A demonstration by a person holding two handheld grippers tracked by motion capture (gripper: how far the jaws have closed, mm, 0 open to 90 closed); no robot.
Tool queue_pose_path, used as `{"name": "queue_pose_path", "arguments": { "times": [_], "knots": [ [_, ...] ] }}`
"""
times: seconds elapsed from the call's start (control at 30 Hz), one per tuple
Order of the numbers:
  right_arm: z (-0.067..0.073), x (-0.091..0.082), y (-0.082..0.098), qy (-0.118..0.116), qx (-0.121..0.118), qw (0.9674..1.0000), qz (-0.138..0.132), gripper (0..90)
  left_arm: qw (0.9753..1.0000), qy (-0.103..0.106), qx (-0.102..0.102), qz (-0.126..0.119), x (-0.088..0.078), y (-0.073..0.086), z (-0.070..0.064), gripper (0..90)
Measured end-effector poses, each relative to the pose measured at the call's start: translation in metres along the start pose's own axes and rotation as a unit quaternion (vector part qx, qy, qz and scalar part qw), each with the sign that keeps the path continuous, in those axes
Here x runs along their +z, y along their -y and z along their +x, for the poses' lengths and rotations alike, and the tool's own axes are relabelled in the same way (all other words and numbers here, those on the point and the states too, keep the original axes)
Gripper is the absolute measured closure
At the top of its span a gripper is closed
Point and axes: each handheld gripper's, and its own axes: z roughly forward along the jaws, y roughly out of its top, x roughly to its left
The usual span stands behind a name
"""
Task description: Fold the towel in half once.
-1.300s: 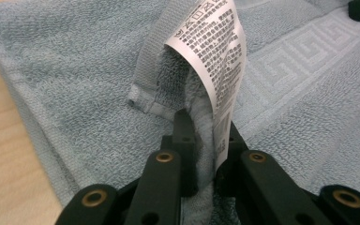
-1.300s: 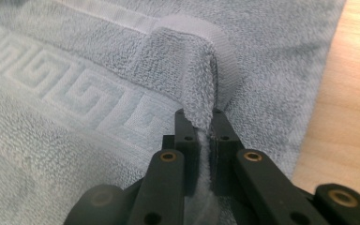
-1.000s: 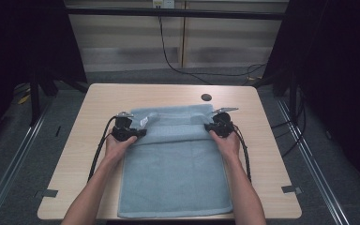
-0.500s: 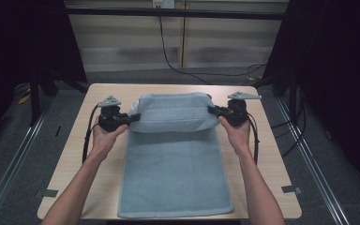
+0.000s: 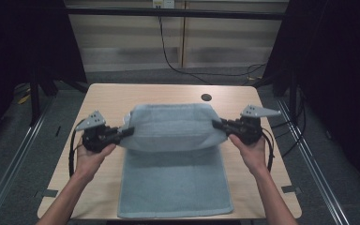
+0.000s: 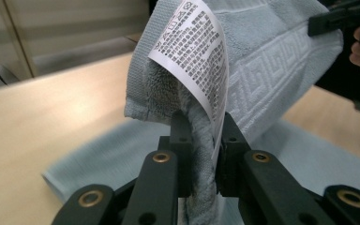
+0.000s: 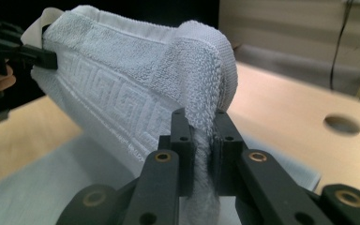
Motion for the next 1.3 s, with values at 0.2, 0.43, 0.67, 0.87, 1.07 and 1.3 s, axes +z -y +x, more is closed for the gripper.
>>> {"name": "queue_pose_path", "arguments": {
  "times": [0.2, 0.43, 0.67, 0.87, 1.07, 1.3],
  "knots": [
    [0.013, -0.010, 0.046, -0.009, 0.008, 0.9992, 0.038, 80.0, 0.9990, 0.015, 0.006, 0.042, 0.002, 0.039, -0.020, 80.6],
    [0.031, -0.023, 0.096, -0.029, 0.029, 0.9956, 0.084, 76.7, 0.9958, 0.035, 0.002, 0.084, 0.002, 0.080, -0.033, 77.3],
    [0.050, -0.038, 0.116, -0.044, 0.030, 0.9934, 0.102, 73.3, 0.9921, 0.064, 0.010, 0.108, -0.008, 0.097, -0.053, 69.2],
    [0.071, -0.064, 0.135, -0.050, 0.038, 0.9923, 0.106, 65.9, 0.9903, 0.084, 0.000, 0.111, -0.023, 0.103, -0.073, 55.4],
    [0.075, -0.089, 0.134, -0.028, 0.037, 0.9957, 0.080, 59.9, 0.9936, 0.088, 0.000, 0.071, -0.049, 0.093, -0.082, 47.0],
    [0.054, -0.070, 0.126, -0.011, 0.040, 0.9955, 0.085, 59.9, 0.9964, 0.051, -0.023, 0.064, -0.029, 0.079, -0.050, 48.5]
  ]
}}
